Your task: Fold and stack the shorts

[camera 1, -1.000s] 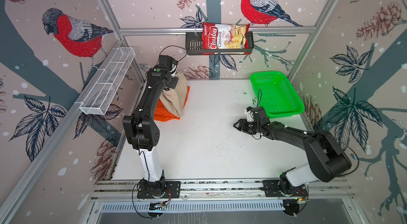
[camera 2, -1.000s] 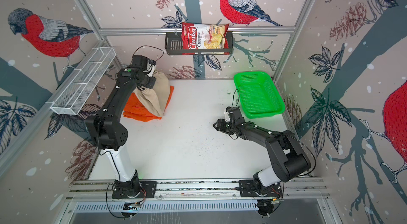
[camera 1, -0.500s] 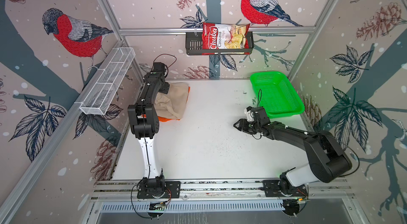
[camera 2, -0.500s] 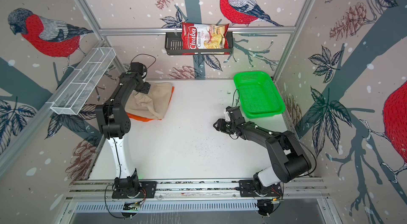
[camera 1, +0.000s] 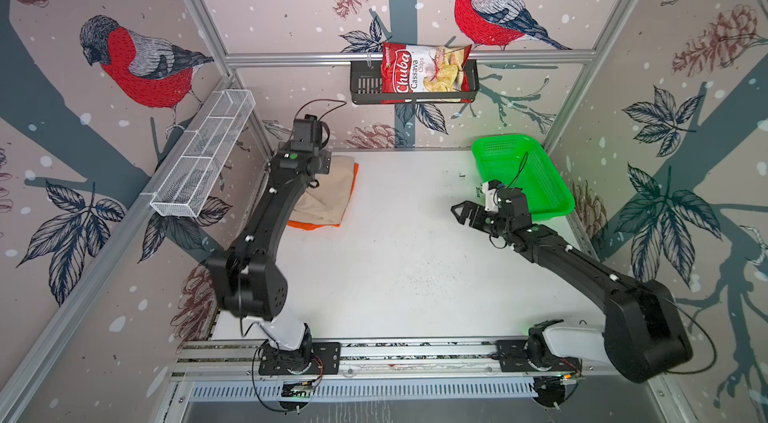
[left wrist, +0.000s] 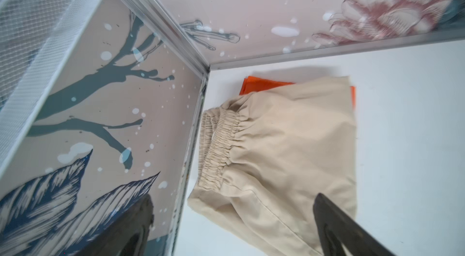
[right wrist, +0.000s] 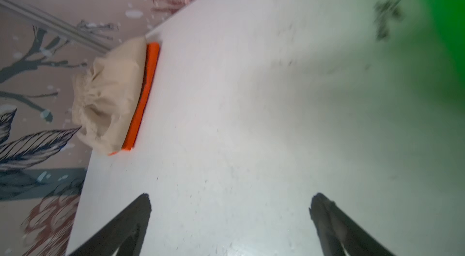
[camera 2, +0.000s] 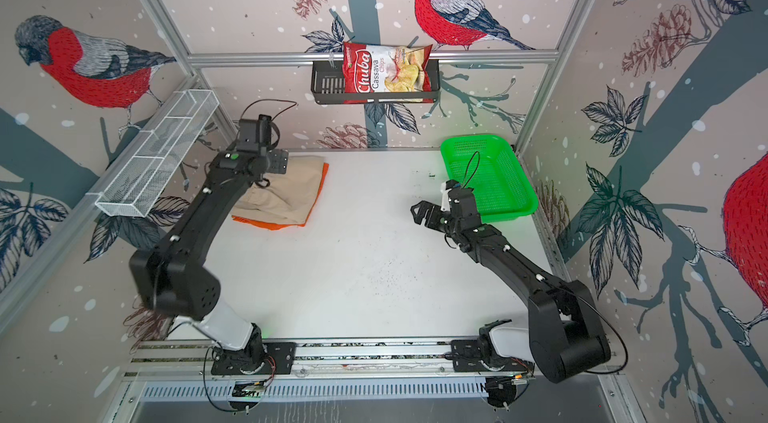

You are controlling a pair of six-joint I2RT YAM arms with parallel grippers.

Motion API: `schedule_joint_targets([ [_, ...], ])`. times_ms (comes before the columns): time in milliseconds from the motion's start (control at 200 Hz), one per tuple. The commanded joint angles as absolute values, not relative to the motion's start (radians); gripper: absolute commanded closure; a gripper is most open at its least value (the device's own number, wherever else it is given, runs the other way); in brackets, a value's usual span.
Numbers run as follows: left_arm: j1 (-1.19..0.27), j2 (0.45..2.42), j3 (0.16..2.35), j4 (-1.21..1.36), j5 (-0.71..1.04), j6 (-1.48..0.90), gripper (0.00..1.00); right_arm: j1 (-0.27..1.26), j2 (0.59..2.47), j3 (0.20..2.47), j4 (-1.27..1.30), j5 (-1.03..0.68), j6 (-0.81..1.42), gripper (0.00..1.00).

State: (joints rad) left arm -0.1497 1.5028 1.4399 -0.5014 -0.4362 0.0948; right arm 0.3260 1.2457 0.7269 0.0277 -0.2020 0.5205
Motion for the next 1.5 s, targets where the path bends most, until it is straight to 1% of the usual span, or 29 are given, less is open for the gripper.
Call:
schedule_joint_targets([
  [0,-0.164,1.288,1.107,-0.058,-0.303,0.062,0.02,0.264,1.174,0.682,0.13,-0.011,0.396,0.01],
  [95,-0.164,1.072,0.742,0.308,-0.234,0.02,0.02,0.154,1.134,0.64,0.21,0.003,0.351,0.0],
  [180,-0.164,0.954,0.531,0.483,-0.288,0.01,0.02,0.082,1.122,0.588,0.289,0.024,0.272,0.01],
  [225,-0.164,0.926,0.444,0.548,-0.324,0.035,0.02,0.05,1.122,0.554,0.333,0.06,0.248,0.01],
  [305,-0.163,0.911,0.329,0.628,-0.372,0.077,0.02,-0.006,1.121,0.485,0.414,0.058,0.216,0.01],
  [385,-0.163,0.935,0.187,0.811,-0.417,0.076,0.02,-0.031,1.117,0.399,0.527,0.04,0.168,0.0],
  [440,-0.164,0.983,0.104,0.961,-0.403,0.077,0.02,-0.031,1.118,0.337,0.62,0.041,0.125,0.01],
  [500,-0.163,1.064,0.056,1.064,-0.391,0.065,0.02,-0.033,1.127,0.277,0.714,0.036,0.083,0.0],
  [550,-0.163,1.148,0.046,1.173,-0.405,0.062,0.02,-0.034,1.148,0.239,0.79,0.035,0.068,0.0],
  [645,-0.163,1.273,0.051,1.349,-0.373,0.087,0.02,-0.035,1.217,0.182,0.964,0.019,0.068,0.0],
  [685,-0.163,1.331,0.063,1.394,-0.389,0.052,0.01,-0.034,1.227,0.191,0.969,0.002,0.064,0.0],
  [715,-0.146,1.392,0.082,1.413,-0.372,0.035,0.01,-0.034,1.234,0.185,1.011,-0.007,0.06,0.0],
  [755,-0.134,1.498,0.094,1.482,-0.339,0.033,0.01,-0.034,1.268,0.155,1.131,-0.009,0.059,0.0],
  [785,-0.132,1.596,0.099,1.627,-0.328,0.073,0.01,-0.039,1.299,0.147,1.187,-0.012,0.076,0.01],
  [810,-0.144,1.648,0.1,1.722,-0.37,0.099,0.02,-0.047,1.325,0.147,1.215,-0.025,0.083,0.01],
  [845,-0.175,1.605,0.101,1.645,-0.463,0.078,0.03,-0.046,1.367,0.152,1.242,-0.032,0.08,0.0],
  [896,-0.156,1.537,0.126,1.483,-0.47,0.018,0.03,-0.041,1.438,0.155,1.293,-0.032,0.076,0.01],
  [961,-0.102,1.538,0.171,1.393,-0.436,-0.041,0.02,-0.038,1.534,0.176,1.374,-0.021,0.082,0.0],
  [1001,-0.071,1.562,0.2,1.38,-0.421,-0.055,0.02,-0.028,1.516,0.211,1.265,-0.002,0.074,0.0],
  [1036,-0.08,1.565,0.213,1.361,-0.438,-0.045,0.02,-0.015,1.488,0.242,1.162,0.031,0.071,0.0],
  [1106,-0.086,1.566,0.21,1.372,-0.436,-0.038,0.02,-0.006,1.491,0.25,1.157,0.055,0.07,0.0],
  [1496,-0.09,1.569,0.218,1.361,-0.421,-0.027,0.02,-0.008,1.493,0.25,1.16,0.058,0.072,0.01],
])
